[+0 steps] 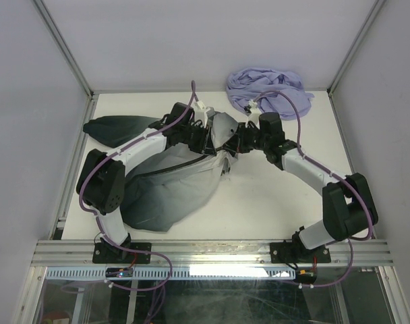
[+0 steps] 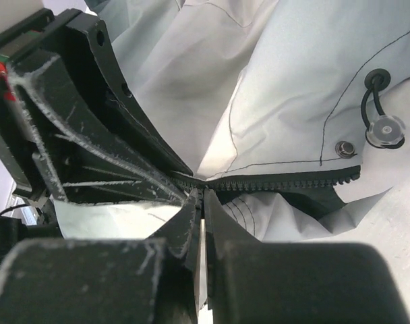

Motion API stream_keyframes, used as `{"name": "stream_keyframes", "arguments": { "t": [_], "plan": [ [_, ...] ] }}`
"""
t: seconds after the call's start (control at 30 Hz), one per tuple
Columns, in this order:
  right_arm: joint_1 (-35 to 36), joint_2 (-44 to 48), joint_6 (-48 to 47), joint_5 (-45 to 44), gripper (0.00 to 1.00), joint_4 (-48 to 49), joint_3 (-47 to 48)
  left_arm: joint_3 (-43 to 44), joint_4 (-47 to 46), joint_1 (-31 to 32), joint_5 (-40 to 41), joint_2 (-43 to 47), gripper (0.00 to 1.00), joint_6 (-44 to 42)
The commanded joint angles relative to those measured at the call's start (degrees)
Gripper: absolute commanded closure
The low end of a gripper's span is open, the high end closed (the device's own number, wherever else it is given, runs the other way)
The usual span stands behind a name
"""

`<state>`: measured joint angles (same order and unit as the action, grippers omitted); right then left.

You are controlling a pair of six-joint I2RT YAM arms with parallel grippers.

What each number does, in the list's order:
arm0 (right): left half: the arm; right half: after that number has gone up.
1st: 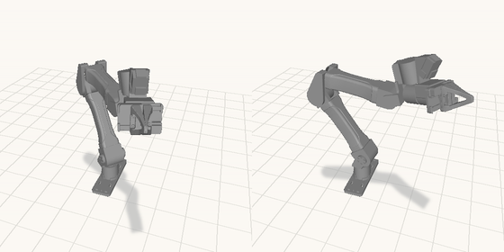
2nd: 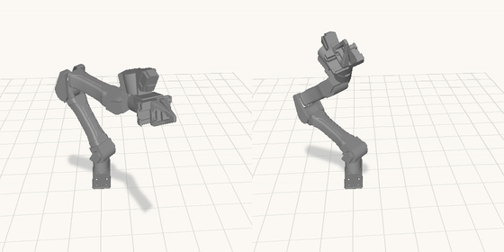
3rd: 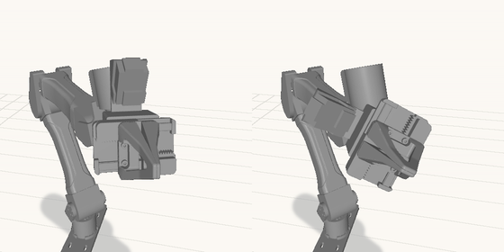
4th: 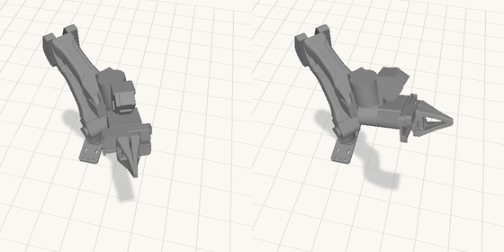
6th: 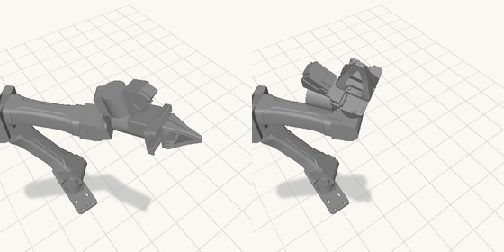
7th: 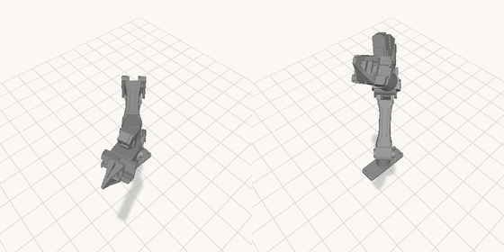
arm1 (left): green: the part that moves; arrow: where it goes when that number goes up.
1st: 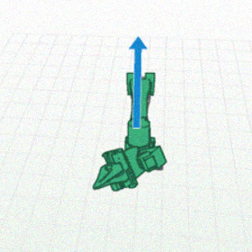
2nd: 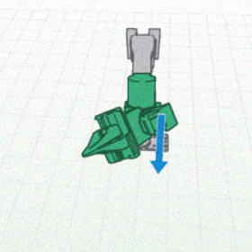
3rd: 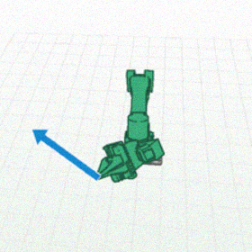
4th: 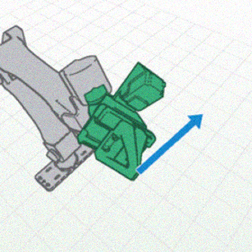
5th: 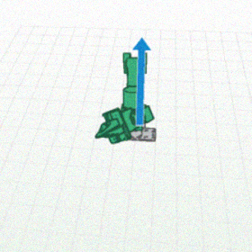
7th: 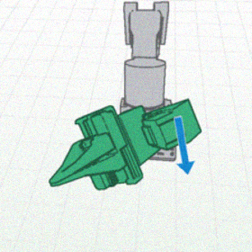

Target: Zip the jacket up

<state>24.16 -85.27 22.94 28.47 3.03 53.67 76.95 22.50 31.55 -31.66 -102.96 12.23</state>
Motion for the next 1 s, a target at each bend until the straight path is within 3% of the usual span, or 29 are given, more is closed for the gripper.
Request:
{"name": "stream_keyframes", "arguments": {
  "t": [0.0,0.07,0.3,0.53,0.7,0.97],
  "plan": [
    [1.33,3.69,-3.99,-2.95,1.0,-0.93,4.88,3.12,1.7,0.68,-1.7,1.34,0.89,-2.68],
    [1.5,4.05,-5.71,-6.47,1.0,-4.1,6.25,4.59,3.15,0.61,-0.46,2.26,1.0,-3.65],
    [1.54,7.49,-10.43,-24.28,1.0,-14.38,9.04,14.03,15.61,0.62,6.4,5.37,1.0,-7.74],
    [0.66,7.41,-13.35,-39.2,1.0,-19.64,8.73,13.57,19.74,0.52,9.36,9.31,1.0,-7.98],
    [-2.57,7.17,-13.9,-42.12,1.0,-20.17,7.18,11.94,20.11,0.19,14.16,11.64,1.0,-6.91],
    [-9.32,9.54,-16.3,-38.97,1.0,-19.22,5.74,8.25,19.62,0.09,13.96,15.62,1.0,-9.07]
  ]
}}
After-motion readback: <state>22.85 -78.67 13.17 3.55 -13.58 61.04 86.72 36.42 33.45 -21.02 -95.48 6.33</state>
